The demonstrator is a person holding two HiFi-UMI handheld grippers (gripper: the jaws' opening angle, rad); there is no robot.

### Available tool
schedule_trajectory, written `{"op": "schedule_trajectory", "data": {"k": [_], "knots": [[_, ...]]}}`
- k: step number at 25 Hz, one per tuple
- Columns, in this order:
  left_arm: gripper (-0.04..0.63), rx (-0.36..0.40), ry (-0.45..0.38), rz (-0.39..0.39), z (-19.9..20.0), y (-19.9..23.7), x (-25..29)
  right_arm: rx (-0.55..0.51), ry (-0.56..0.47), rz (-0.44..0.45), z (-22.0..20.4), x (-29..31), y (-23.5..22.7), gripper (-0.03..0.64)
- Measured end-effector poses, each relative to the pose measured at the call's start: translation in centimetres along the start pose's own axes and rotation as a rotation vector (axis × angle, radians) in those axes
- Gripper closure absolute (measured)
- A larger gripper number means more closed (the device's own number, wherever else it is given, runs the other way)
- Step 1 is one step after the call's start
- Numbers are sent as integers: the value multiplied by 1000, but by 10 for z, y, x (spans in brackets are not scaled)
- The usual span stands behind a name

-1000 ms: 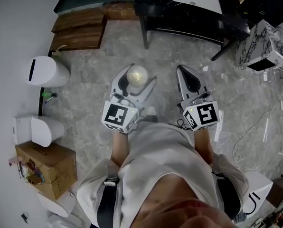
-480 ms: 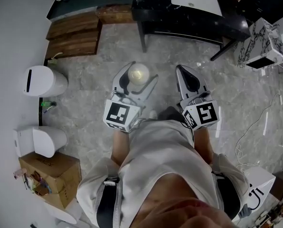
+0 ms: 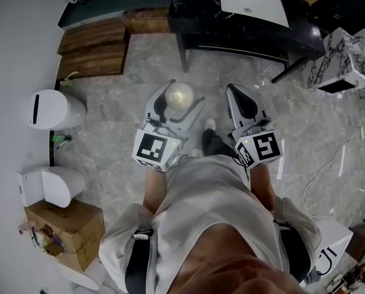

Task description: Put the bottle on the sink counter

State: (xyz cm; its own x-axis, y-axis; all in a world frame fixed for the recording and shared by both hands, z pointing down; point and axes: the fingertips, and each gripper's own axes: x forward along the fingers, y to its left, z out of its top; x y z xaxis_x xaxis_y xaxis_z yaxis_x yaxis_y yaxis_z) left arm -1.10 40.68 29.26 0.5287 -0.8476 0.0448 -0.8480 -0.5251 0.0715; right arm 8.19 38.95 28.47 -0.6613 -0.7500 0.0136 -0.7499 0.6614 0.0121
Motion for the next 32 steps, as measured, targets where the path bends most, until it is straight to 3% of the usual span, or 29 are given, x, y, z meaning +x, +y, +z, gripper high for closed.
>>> {"op": "schedule_trajectory", "data": {"k": [20,32], "knots": [[273,-18,23,74,10,53,131,30,-27,107,12,97,-109,620],[273,-4,39,109,16,60,161,89,-74,172,17,116,-134,620]]}}
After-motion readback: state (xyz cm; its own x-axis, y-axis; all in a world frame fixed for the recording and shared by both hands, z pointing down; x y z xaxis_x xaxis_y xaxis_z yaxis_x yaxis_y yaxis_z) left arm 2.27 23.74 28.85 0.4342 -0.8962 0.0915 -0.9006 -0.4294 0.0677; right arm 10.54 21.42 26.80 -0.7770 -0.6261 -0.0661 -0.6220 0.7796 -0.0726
